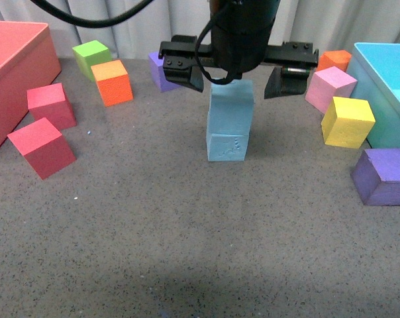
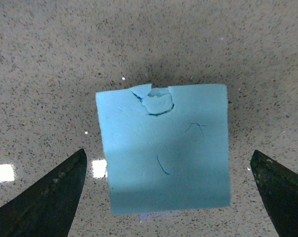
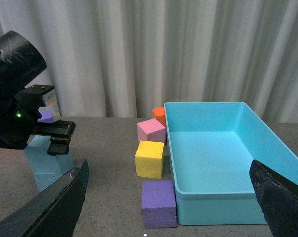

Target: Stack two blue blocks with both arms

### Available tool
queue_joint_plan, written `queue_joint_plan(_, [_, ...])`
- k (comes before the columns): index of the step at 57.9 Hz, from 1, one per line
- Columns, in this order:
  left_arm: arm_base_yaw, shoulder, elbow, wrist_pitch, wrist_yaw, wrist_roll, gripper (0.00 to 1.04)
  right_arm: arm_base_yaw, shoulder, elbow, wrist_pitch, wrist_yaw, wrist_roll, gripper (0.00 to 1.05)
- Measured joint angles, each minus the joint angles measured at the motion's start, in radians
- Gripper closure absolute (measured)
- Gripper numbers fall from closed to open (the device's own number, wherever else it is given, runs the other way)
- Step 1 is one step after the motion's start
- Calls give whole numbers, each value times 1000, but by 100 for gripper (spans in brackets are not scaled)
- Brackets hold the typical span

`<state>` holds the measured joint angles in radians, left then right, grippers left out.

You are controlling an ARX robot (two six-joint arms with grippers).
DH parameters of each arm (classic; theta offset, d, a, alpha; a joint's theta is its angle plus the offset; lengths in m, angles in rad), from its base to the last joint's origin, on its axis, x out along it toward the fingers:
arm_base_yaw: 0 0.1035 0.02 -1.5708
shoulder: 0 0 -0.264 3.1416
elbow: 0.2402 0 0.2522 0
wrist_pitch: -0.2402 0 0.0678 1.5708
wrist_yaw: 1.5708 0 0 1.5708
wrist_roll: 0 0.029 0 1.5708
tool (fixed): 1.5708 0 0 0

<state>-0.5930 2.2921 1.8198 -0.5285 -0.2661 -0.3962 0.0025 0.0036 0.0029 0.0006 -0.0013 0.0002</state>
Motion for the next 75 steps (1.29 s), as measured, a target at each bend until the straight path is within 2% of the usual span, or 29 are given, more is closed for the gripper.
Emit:
queue_joint_plan(11, [10, -101, -90, 75, -2, -23, 7, 0, 0, 0, 0, 0, 0, 10])
queue_joint_plan(13, [10, -124, -131, 149, -49, 6, 9, 0, 0, 0, 0, 0, 0, 10])
queue_joint_plan(17, [23, -205, -344, 527, -209, 128, 22, 0, 0, 0, 0, 0, 0, 10])
queue_joint_plan(19, [35, -246, -456, 691, -227, 195, 27, 0, 0, 0, 0, 0, 0, 10])
queue_joint_plan(22, [57, -299, -599, 904, -223, 259, 34, 0, 0, 0, 0, 0, 0, 10])
queue_joint_plan(26, [106, -380, -822, 1271, -192, 321, 47, 0, 0, 0, 0, 2, 0, 10])
queue_joint_plan(28, [128, -418, -904, 1395, -177, 337, 52, 0, 0, 0, 0, 2, 0, 10])
queue_joint_plan(33, [182, -531, -1072, 1559, -142, 361, 66, 0, 0, 0, 0, 2, 0, 10])
queue_joint_plan(36, [212, -593, -1154, 1596, -121, 369, 75, 0, 0, 0, 0, 1, 0, 10])
queue_joint_plan(42, [280, -719, -1353, 1625, -45, 376, 101, 0, 0, 0, 0, 0, 0, 10])
queue_joint_plan(56, [370, -869, -1563, 1683, 55, 387, 101, 0, 0, 0, 0, 0, 0, 10])
queue_joint_plan(75, [489, -1246, -1746, 1488, 166, 388, 101, 0, 0, 0, 0, 0, 0, 10])
